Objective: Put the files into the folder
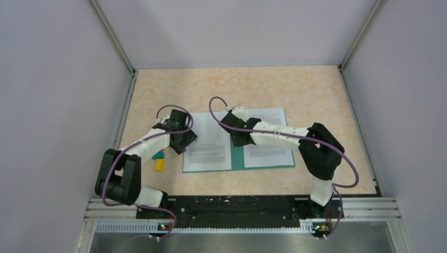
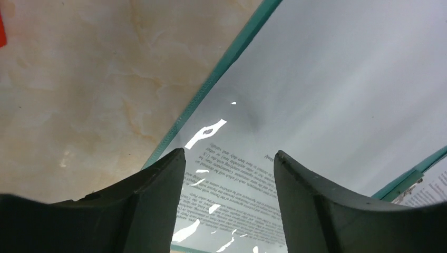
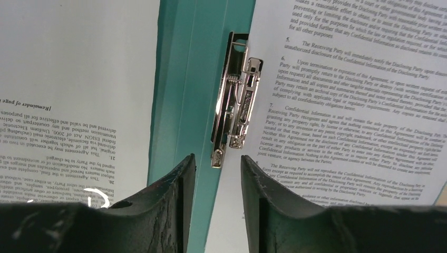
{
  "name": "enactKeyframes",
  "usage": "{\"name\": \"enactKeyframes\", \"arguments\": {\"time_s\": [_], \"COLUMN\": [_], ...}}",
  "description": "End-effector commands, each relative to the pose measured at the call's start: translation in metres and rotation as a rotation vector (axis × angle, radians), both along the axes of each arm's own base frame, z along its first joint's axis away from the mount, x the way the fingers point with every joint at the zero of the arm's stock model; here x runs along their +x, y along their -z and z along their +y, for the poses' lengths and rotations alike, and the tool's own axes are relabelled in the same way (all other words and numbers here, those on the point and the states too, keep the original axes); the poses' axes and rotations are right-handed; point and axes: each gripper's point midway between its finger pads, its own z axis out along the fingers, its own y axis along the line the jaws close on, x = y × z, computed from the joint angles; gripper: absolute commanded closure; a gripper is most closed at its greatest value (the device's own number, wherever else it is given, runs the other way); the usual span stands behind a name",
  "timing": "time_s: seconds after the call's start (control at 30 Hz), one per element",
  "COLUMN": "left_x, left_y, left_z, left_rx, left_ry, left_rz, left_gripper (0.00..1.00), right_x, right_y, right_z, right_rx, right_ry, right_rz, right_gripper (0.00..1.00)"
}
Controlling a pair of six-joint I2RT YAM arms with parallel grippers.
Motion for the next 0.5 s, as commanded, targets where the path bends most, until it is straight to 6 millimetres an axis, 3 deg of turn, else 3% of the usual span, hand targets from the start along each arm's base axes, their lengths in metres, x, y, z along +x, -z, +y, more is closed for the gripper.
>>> {"name": "enactKeyframes", "arguments": {"time_s": [0.0,0.1,0.23,0.47], "left_x": [0.022,0.035,0.045,0.046], "left_y": [-0.051,-0.076,-0.097,-0.101], "left_z": [0.005,0.005,-0.001,-0.01], "left_rx": [0.064,0.097,0.087,0.073], "left_ry": [0.113,0.169,0.223,0.316], "left_rz": [-0.124,-0.19,-0.295,-0.346], "left_gripper": [0.28,0.22,0.17,0.15], "right_x": [0.022,0.027,0.036,0.045], "right_y": [-0.033,-0.028,-0.022,-0.013], "right_z": [-0.005,-0.009,-0.017,-0.007], "right_rx": [0.032,0.014,0.013,0.062], "right_ry": [0.063,0.069,0.093,0.062], "right_rz": [-0.114,-0.129,-0.139,-0.126], "right_gripper": [0.61,0.6,0.67,0.72]}}
